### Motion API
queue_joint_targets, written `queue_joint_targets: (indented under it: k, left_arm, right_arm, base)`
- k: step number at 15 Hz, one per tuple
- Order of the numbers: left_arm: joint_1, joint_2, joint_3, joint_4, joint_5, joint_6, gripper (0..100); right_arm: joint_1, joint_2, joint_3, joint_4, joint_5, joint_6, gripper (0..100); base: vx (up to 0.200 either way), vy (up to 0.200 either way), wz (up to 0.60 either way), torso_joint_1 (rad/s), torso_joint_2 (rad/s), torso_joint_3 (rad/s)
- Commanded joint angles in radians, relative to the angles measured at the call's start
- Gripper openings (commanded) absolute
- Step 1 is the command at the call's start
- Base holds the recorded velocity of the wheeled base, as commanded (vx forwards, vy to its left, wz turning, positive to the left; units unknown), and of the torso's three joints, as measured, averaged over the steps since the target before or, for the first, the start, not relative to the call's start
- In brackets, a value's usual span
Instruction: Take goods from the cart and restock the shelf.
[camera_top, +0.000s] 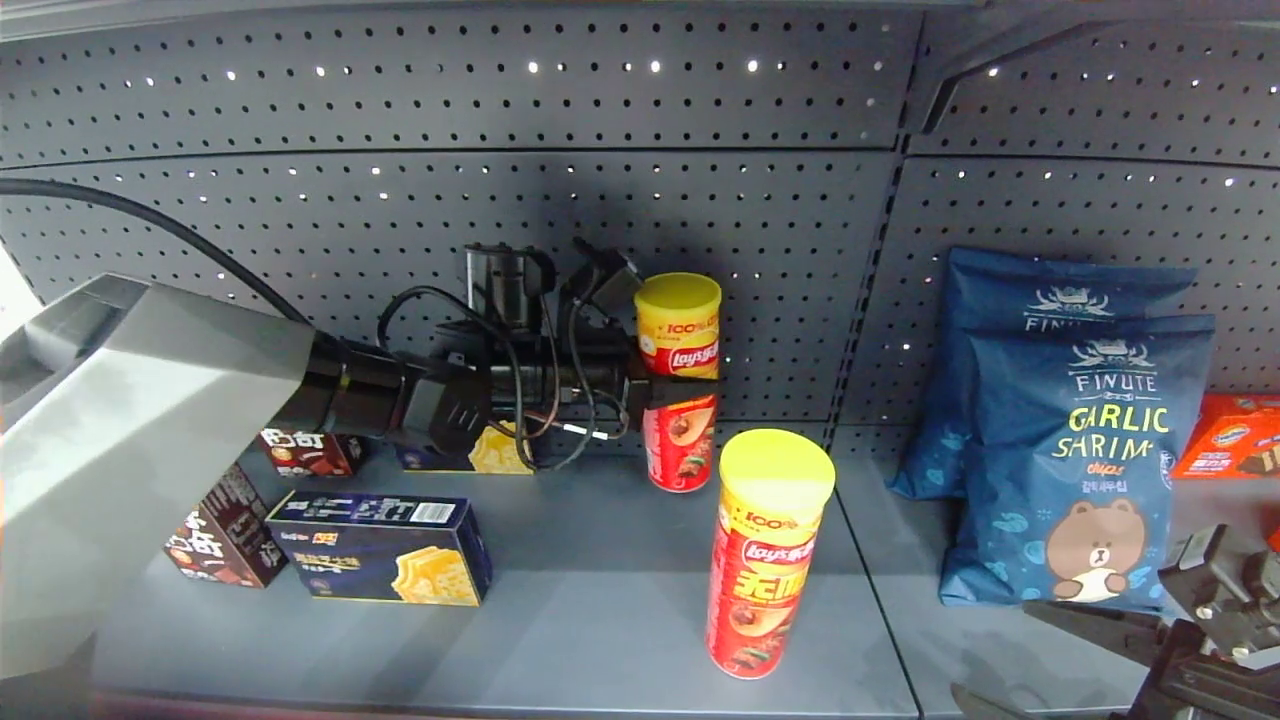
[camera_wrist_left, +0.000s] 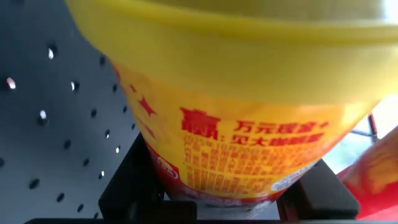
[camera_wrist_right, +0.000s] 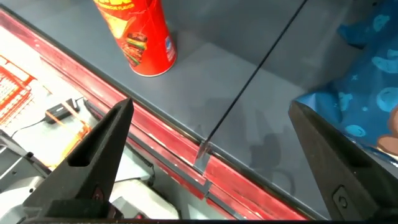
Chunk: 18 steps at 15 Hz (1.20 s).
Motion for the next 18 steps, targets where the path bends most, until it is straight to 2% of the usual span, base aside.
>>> queue_joint_targets:
  k: [1,15,16,17,18]
  left_arm:
    - [0.007,0.033,-0.007,0.0,0.001,0.001,0]
    - [0.006,0.119,-0.079,0.002,0.002,0.004,0]
    - [0.006,0.125,-0.082,0.002,0.002,0.027,0]
    - [0.006,0.125,-0.082,0.002,0.002,0.027,0]
    - [0.007,0.145,-0.082,0.003,0.002,0.059,0]
  right_arm:
    - [-0.001,0.017,0.0,-0.002,0.003,0.0,100]
    - [-0.023,0.023,0.0,-0.004,0.015,0.012,100]
    - [-0.023,0.023,0.0,-0.004,0.015,0.014,100]
    - [-0.023,0.023,0.0,-0.004,0.015,0.014,100]
    - [-0.023,0.023,0.0,-0.004,0.015,0.014,100]
  base:
    - [0.0,0.0,0.0,0.0,0.0,0.0]
    - [0.0,0.0,0.0,0.0,0.0,0.0]
    - [0.0,0.0,0.0,0.0,0.0,0.0]
    - [0.0,0.0,0.0,0.0,0.0,0.0]
    - [0.0,0.0,0.0,0.0,0.0,0.0]
